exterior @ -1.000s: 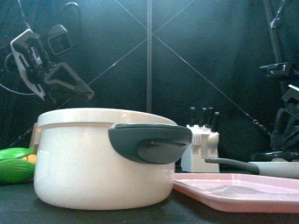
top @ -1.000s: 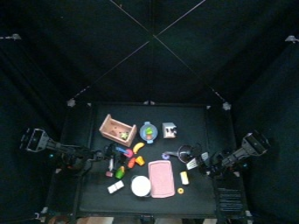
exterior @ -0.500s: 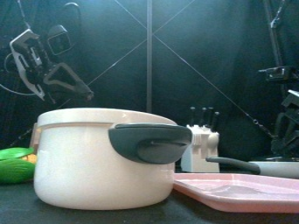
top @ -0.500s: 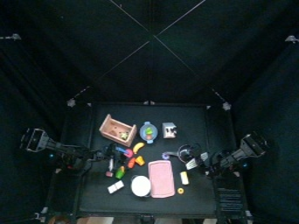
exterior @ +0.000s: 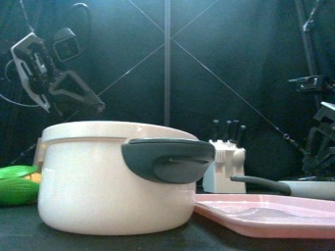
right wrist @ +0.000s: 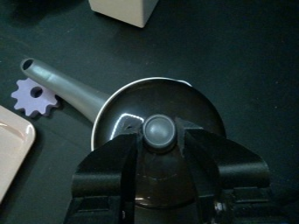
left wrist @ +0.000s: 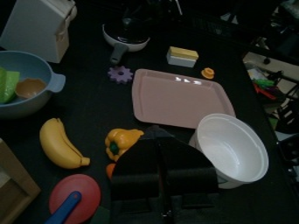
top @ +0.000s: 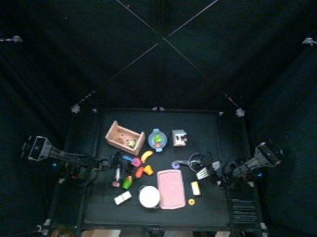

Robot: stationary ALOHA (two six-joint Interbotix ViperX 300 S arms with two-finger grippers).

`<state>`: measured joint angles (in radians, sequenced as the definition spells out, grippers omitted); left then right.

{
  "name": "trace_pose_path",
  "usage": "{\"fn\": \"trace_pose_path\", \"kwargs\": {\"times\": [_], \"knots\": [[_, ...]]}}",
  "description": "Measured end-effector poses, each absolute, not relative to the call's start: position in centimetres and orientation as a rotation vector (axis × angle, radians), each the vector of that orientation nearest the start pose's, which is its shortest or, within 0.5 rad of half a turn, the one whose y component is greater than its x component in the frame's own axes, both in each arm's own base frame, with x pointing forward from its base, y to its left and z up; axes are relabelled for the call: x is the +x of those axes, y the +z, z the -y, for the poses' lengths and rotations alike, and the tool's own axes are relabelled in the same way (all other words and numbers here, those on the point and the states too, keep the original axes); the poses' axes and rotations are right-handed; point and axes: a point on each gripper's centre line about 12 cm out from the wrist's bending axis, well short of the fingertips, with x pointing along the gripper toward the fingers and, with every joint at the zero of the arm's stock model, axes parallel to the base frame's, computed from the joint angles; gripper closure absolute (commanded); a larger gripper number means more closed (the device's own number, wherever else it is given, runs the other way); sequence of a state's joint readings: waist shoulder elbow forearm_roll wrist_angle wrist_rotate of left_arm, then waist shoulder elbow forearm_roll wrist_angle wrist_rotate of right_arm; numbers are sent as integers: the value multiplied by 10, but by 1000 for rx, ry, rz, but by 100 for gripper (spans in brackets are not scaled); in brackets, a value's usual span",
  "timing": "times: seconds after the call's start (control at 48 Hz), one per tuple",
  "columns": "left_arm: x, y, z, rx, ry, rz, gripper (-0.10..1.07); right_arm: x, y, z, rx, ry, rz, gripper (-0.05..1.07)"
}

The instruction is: Place pot lid on pan

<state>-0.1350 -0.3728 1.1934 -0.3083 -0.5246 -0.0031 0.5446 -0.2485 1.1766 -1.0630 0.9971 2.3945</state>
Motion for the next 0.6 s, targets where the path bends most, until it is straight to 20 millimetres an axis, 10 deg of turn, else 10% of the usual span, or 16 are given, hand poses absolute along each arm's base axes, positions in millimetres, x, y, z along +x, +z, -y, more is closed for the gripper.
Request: {"fn": "trace_pose_path", "kwargs": {"times": [0.604], "knots": [[261,172,17,-226,60,-310,100,193,116,-13,437,-976,-642,21]]}}
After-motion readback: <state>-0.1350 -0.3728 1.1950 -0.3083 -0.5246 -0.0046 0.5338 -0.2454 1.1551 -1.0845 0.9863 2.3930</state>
